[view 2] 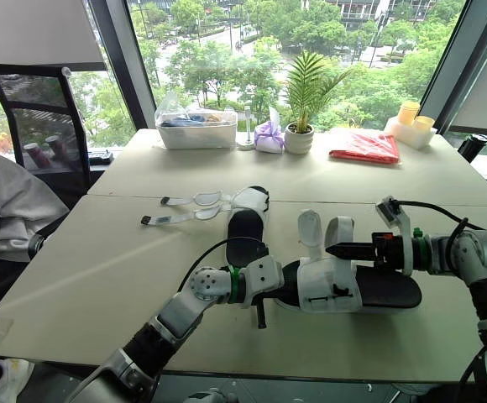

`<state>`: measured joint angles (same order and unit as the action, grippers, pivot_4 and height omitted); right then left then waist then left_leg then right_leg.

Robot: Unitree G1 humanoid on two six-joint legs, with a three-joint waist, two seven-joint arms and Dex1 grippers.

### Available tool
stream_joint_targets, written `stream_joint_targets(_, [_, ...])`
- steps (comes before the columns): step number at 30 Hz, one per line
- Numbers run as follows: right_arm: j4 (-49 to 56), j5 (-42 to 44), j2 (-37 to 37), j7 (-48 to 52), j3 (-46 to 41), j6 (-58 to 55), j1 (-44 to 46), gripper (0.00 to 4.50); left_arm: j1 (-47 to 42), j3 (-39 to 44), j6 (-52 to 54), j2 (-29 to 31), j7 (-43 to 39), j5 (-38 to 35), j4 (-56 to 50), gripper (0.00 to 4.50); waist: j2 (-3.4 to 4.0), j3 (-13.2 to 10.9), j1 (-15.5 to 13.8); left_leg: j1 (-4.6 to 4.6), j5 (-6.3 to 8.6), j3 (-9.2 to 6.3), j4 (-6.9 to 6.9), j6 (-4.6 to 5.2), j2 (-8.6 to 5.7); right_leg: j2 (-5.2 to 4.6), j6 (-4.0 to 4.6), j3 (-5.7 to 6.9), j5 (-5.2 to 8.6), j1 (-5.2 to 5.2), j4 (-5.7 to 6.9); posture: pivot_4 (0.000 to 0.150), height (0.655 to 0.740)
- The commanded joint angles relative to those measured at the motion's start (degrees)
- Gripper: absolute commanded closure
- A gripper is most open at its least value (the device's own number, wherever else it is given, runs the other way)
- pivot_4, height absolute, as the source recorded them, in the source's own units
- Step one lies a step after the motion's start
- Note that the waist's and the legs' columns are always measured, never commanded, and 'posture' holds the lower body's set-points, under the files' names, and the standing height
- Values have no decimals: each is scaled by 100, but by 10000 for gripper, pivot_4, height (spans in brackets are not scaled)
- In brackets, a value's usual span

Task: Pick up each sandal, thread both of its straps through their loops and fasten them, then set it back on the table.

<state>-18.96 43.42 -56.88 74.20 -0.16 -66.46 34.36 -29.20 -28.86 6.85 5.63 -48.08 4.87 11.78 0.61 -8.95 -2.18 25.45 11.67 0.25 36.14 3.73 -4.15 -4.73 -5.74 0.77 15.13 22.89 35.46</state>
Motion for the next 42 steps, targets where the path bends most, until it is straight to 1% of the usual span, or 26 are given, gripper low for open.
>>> stream_joint_targets(1, [-26, -247, -84, 205, 58, 282, 14, 44669, 74, -31, 89, 62, 22, 40, 48, 45000, 0, 0, 0, 0, 0, 0, 0, 0, 0, 0, 1, 0, 0, 0, 0, 1500, 7388])
stream_joint_targets(5, [-65, -479, -106, 403, 182, 483, 30, 44669, 69, -29, 86, 75, 11, 29, 55, 45000, 0, 0, -2, 0, 0, 0, -1, 0, 0, 0, 0, 0, 0, 1, 0, 1500, 7388])
stream_joint_targets(10, [-168, -605, -110, 673, 289, 441, 280, 44669, 61, -27, 89, 90, 2, 20, 66, 45000, 0, 0, 1, 1, 0, 0, -2, -1, 0, 0, -1, 0, -1, 3, 0, 1500, 7388])
stream_joint_targets(14, [210, -739, -137, 888, 494, 621, 117, 44669, 56, -35, 88, 97, 18, 26, 69, 45000, 0, 0, -4, 1, 0, 0, -3, -1, 0, 0, 1, 0, 0, 4, 1, 1500, 7388])
stream_joint_targets(19, [598, -830, -88, 817, 464, 812, -143, 44669, 60, -36, 87, 101, 49, 34, 68, 45000, 0, 0, -6, 1, 1, 0, -6, -1, 0, 0, 0, 0, -1, 5, 1, 1500, 7388])
stream_joint_targets(24, [895, -968, -201, 955, 480, 1137, -473, 44669, 60, -38, 96, 102, 78, 25, 74, 45000, 0, 0, -5, 2, 1, 0, -7, -2, 0, 0, -3, 0, -2, 8, 2, 1500, 7388])
stream_joint_targets(35, [860, -1205, -258, 940, 379, 1590, -751, 44669, -1, -30, 45, 45, -44, -89, 193, 45000, 1, 1, -9, 2, 1, 0, -1, -2, 0, 0, -1, 0, -2, 8, 8, 1500, 7388])
stream_joint_targets(38, [831, -1173, -198, 832, 216, 1679, -752, 44669, -47, -35, 38, 16, -191, -181, 272, 45000, 1, 1, -12, 2, 1, 0, 0, -2, 0, 0, -1, 0, -2, 8, 8, 1500, 7388])
stream_joint_targets(39, [854, -1153, -196, 785, 134, 1713, -770, 38731, -76, -47, 32, 5, -294, -235, 314, 45000, 1, 1, -14, 2, 1, 0, 0, -2, 0, 0, -1, 0, -2, 7, 8, 1500, 7388])
stream_joint_targets(41, [890, -1141, -195, 696, 21, 1748, -802, 32276, -112, -60, 24, -11, -429, -302, 368, 45000, 1, 1, -6, 2, 1, 0, 0, -2, 0, 0, -1, 0, -2, 8, 7, 1500, 7388])
stream_joint_targets(42, [896, -1146, -187, 652, -18, 1756, -811, 26037, -122, -60, 22, -15, -463, -321, 383, 45000, 1, 1, -10, 2, 1, 0, -1, -2, 0, 0, -1, 0, -2, 8, 8, 1500, 7388])
